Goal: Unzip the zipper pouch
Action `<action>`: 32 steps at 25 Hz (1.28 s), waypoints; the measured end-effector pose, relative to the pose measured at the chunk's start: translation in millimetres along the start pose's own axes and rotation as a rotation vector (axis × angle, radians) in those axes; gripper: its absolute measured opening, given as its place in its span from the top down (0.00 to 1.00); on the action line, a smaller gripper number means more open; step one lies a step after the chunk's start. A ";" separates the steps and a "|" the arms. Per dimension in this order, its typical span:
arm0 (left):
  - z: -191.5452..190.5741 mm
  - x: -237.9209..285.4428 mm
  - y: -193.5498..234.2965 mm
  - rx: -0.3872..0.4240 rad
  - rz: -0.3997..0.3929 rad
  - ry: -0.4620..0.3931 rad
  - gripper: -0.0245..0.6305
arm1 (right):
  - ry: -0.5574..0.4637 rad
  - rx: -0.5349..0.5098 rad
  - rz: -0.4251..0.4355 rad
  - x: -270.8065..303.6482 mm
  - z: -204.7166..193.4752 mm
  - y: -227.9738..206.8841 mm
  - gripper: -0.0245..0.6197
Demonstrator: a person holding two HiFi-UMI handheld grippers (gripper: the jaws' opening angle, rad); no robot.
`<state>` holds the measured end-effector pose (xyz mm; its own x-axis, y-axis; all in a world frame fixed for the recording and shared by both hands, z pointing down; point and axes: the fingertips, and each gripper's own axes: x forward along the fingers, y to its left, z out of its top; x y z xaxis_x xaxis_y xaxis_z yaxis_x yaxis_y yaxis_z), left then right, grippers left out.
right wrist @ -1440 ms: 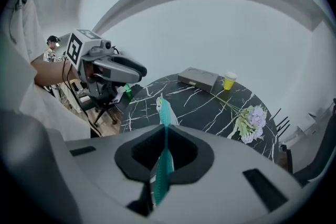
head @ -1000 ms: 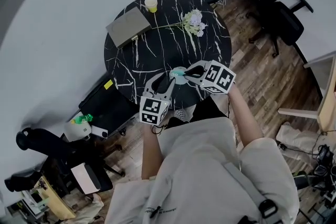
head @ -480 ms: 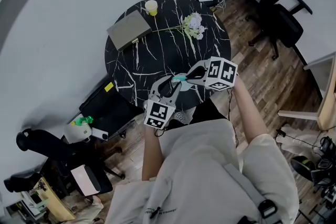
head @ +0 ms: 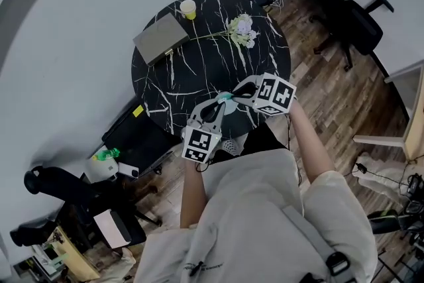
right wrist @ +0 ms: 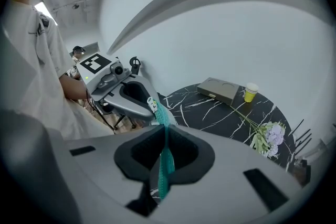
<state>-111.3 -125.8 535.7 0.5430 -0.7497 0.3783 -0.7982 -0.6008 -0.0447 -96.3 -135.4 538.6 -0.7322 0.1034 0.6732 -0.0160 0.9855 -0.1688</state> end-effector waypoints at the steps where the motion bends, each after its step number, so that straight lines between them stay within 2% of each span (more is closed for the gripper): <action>1: -1.1 0.3 0.5 -0.002 0.004 0.007 0.91 | -0.006 0.002 -0.017 1.3 -0.8 -0.6 0.90; 7: -5.7 0.3 3.3 0.005 0.029 0.031 0.91 | -0.072 0.038 -0.160 -0.5 1.0 -10.4 0.83; 10: -7.9 -0.4 7.8 0.018 0.055 0.050 0.91 | -0.159 0.093 -0.248 -10.3 11.8 -15.4 0.83; 13: -14.0 -1.6 14.7 0.043 0.107 0.090 0.91 | -0.265 0.166 -0.216 -9.8 28.1 0.3 0.84; 15: -16.2 -2.5 18.5 0.073 0.142 0.118 0.91 | -0.308 0.222 -0.180 -2.0 33.8 12.3 0.84; 18: -14.8 -2.3 22.3 0.130 0.174 0.142 0.91 | -0.361 0.332 -0.171 9.0 35.0 15.9 0.83; 21: -13.8 -0.1 23.5 0.212 0.187 0.175 0.91 | -0.443 0.454 -0.153 11.6 35.9 11.8 0.80; 24: -13.1 2.2 25.5 0.309 0.191 0.214 0.91 | -0.491 0.529 -0.154 11.2 34.9 6.5 0.79; 27: -12.7 4.0 27.1 0.462 0.198 0.275 0.91 | -0.511 0.568 -0.180 12.6 34.2 2.3 0.75; 32: -13.6 6.1 29.8 0.727 0.204 0.371 0.91 | -0.578 0.652 -0.140 16.7 35.1 1.4 0.72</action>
<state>-135.3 -144.5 549.2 0.1839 -0.7997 0.5715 -0.4354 -0.5875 -0.6820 -132.4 -137.0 524.3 -0.9214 -0.2710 0.2786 -0.3876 0.6927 -0.6082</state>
